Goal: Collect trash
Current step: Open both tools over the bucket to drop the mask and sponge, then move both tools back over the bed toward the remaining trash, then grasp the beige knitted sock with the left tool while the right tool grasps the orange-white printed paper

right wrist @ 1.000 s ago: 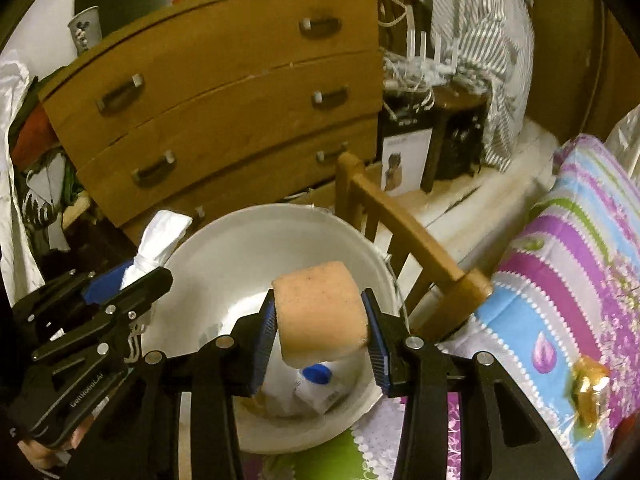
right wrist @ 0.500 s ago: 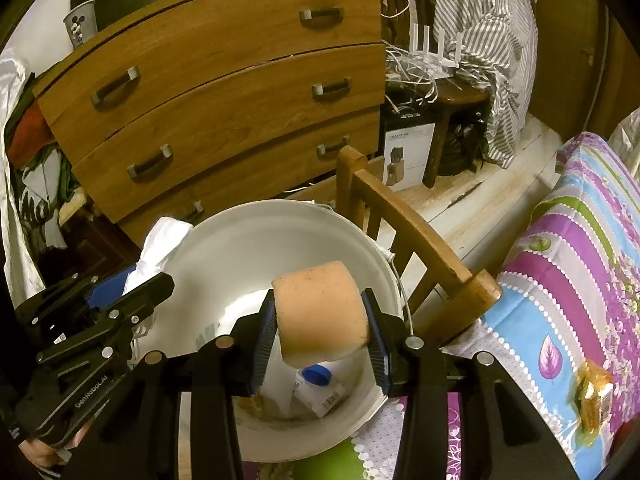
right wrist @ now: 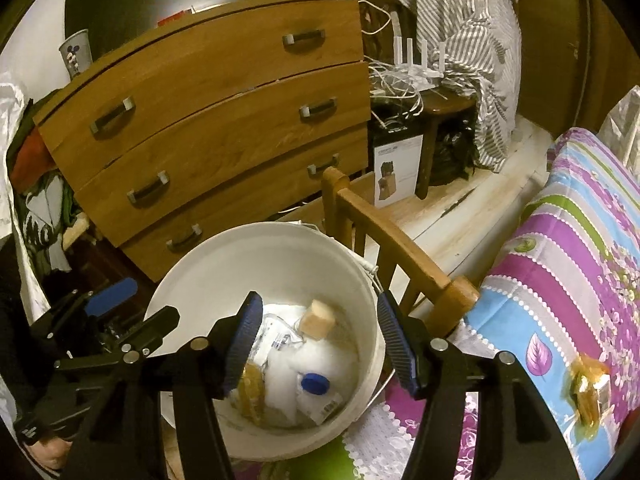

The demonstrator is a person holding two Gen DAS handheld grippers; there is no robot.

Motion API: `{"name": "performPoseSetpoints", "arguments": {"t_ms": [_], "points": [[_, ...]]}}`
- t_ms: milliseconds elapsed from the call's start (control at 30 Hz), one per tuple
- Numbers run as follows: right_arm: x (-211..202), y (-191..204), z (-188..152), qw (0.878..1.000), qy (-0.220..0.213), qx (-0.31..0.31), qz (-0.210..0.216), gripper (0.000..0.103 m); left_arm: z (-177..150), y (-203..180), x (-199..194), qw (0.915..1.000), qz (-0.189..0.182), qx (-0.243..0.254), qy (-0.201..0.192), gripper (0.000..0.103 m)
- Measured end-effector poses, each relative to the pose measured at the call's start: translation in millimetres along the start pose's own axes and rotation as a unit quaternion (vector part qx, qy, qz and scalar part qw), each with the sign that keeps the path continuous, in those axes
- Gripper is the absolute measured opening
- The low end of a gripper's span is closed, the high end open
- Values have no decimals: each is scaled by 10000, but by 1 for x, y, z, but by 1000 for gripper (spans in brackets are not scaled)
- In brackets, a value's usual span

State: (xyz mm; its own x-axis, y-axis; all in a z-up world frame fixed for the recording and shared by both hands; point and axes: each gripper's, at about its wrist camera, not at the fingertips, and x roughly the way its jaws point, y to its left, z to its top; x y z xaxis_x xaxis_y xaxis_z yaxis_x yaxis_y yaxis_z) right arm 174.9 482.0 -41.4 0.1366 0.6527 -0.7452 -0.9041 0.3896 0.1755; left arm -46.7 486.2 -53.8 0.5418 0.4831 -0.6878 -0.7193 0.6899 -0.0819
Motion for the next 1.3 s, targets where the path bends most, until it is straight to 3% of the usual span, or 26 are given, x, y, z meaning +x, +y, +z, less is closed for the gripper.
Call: {"name": "performPoseSetpoints", "arguments": {"t_ms": [167,333,533,867,1067,1300], "points": [[-27,-2,-11,9996,-261,-14,-51,62,-2,-5,-8,10000,-12,43,-46,70],[-77,-10,-46,9962,-811,-5,-311,73,-9,-24,-22,9998,-133,142,-107,70],[-164,-38,-127,9831,-1572,149,-931,78,-26,-70,-37,9975,-543,440,-131,70],[-269,-118,-265,9671,-1710,851,-1678,80,-68,-195,-45,9814,-1479,1213,154,70],[-324,-191,-365,9449,-1588,1662,-2331,83,-101,-270,-50,9647,-1944,1726,411,70],[-378,-288,-474,8930,-1422,2597,-3390,95,-131,-335,-60,9444,-2339,2226,614,70]]}}
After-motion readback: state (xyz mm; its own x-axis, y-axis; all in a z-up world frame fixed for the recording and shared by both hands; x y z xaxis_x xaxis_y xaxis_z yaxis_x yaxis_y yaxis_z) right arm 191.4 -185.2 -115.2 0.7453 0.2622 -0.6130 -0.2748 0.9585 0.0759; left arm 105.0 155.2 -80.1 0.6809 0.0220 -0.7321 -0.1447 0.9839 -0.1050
